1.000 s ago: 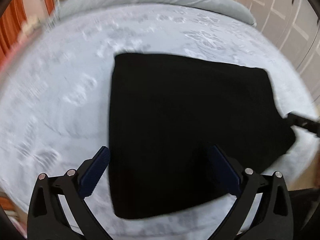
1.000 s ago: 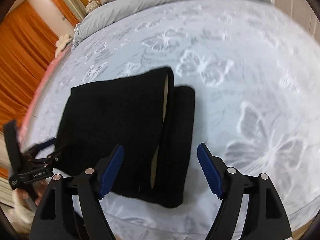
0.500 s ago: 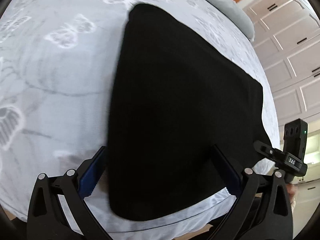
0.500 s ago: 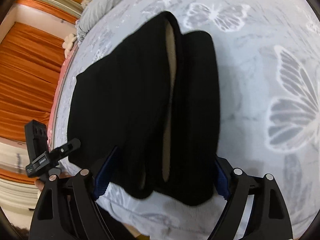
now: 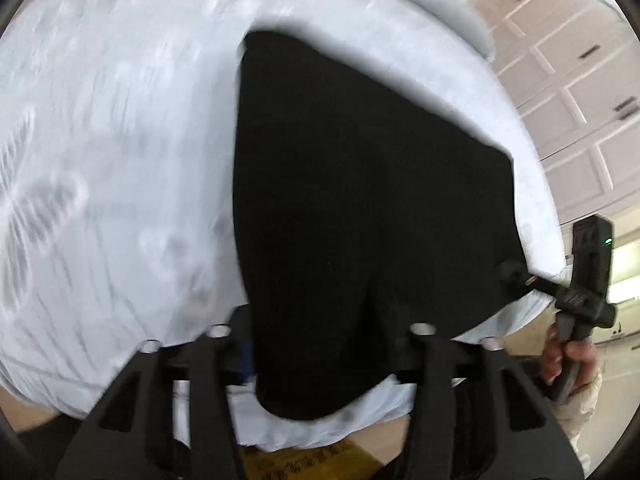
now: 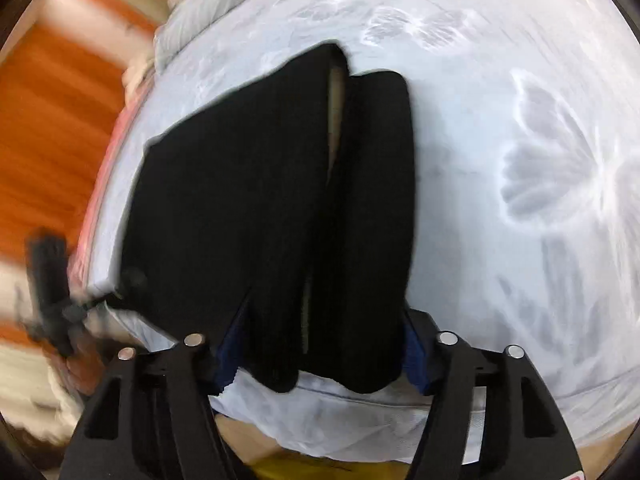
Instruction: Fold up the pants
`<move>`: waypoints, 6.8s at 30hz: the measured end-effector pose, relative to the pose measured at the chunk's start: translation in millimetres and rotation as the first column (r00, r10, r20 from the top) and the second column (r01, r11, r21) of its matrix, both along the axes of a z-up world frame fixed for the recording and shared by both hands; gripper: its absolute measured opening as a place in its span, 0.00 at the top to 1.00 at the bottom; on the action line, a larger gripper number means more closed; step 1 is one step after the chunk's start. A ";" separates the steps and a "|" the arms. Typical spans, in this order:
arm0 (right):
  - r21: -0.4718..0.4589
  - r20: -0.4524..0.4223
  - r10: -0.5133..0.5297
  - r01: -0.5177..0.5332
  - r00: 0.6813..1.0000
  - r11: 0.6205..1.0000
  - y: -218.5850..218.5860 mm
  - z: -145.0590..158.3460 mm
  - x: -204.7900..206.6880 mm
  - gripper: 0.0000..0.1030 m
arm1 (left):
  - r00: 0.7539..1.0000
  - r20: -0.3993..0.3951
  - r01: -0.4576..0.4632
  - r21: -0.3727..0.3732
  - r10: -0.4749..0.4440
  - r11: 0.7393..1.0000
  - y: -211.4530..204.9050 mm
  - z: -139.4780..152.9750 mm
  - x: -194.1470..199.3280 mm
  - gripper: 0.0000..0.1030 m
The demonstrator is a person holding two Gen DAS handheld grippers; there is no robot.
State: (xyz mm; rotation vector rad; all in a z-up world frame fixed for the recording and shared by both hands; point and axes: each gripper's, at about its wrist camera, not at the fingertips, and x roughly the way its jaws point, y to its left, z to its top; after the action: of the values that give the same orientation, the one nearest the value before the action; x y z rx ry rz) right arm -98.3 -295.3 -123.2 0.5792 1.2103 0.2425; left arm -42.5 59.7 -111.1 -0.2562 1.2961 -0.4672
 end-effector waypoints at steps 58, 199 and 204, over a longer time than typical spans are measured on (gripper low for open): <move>-0.194 0.104 -0.016 0.036 0.994 0.980 -0.2 24.8 7.5 0.28 | 0.964 0.248 -0.135 0.154 0.094 0.979 9.1 38.8 14.5 0.06; -0.251 0.254 -0.086 0.152 0.963 0.956 45.8 46.5 226.8 0.45 | 0.824 0.567 -0.248 0.372 -0.007 0.894 -99.6 112.5 133.9 0.40; -0.233 0.195 -0.052 0.098 0.979 0.967 56.7 25.1 242.9 0.85 | 0.846 0.533 -0.236 0.380 -0.004 0.894 -99.5 101.8 138.7 0.40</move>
State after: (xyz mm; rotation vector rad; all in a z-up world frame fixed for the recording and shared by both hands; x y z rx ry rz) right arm 144.6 -238.6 -98.1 0.3791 1.0147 0.0804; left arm 96.2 -39.7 -9.3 0.1648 0.8053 -0.1100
